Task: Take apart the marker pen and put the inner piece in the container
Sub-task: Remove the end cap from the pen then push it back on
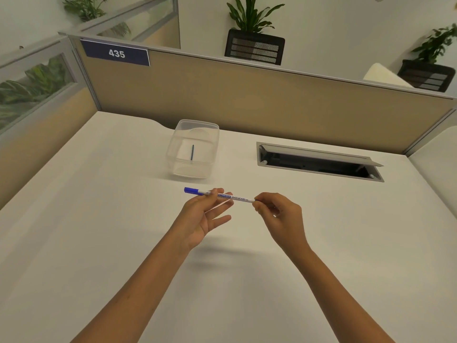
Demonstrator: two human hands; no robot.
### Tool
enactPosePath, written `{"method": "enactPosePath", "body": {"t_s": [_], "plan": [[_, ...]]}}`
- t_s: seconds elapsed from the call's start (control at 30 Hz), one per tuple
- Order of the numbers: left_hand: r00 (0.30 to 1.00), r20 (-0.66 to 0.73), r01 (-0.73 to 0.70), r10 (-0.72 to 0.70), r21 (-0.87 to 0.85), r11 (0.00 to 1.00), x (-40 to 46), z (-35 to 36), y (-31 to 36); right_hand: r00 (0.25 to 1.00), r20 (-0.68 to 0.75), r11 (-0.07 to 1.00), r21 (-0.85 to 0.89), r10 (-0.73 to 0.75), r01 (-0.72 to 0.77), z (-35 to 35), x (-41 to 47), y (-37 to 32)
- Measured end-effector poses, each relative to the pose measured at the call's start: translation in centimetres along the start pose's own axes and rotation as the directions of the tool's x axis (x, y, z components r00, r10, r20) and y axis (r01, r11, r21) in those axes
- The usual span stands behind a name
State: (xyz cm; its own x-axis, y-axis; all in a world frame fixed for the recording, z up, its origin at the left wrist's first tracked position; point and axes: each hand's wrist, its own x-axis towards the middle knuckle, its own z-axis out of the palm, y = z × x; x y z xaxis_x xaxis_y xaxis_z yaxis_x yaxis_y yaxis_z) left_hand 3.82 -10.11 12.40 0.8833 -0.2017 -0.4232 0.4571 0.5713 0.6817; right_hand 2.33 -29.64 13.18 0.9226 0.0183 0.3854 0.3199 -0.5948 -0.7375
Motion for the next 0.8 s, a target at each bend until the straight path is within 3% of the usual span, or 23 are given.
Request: {"method": "enactPosePath", "body": {"t_s": [0.2,0.43,0.5,0.6,0.7,0.8], "plan": [[0.968,-0.184,-0.159,0.173,0.091,0.983,1.5,-3.6,-0.6,0.961,0.054,0.937,0.212,0.272,-0.277,0.4,-0.1,2.0],[0.937,-0.103,-0.242,0.334,0.498,0.833,3.6,-6.6,-0.7,0.918,0.103,0.89,0.226,0.383,-0.397,1.4,0.2,5.4],[0.914,-0.097,-0.243,0.395,0.647,0.722,4.5,-7.1,-1.2,0.912,0.107,0.896,0.174,0.395,-0.408,2.0,0.4,6.7],[0.855,-0.005,-0.263,0.518,0.857,0.444,5.7,-7.8,-2.2,0.927,0.135,0.936,-0.022,0.351,-0.351,3.0,0.5,8.4],[0.789,0.133,-0.286,0.6,0.943,0.167,6.8,-8.5,-3.0,0.948,0.13,0.95,-0.156,0.29,-0.269,4.0,0.4,9.8],[0.761,0.209,-0.261,0.615,0.965,-0.006,8.0,-9.3,-3.6,0.955,0.113,0.945,-0.219,0.273,-0.245,5.0,0.2,11.0]]}}
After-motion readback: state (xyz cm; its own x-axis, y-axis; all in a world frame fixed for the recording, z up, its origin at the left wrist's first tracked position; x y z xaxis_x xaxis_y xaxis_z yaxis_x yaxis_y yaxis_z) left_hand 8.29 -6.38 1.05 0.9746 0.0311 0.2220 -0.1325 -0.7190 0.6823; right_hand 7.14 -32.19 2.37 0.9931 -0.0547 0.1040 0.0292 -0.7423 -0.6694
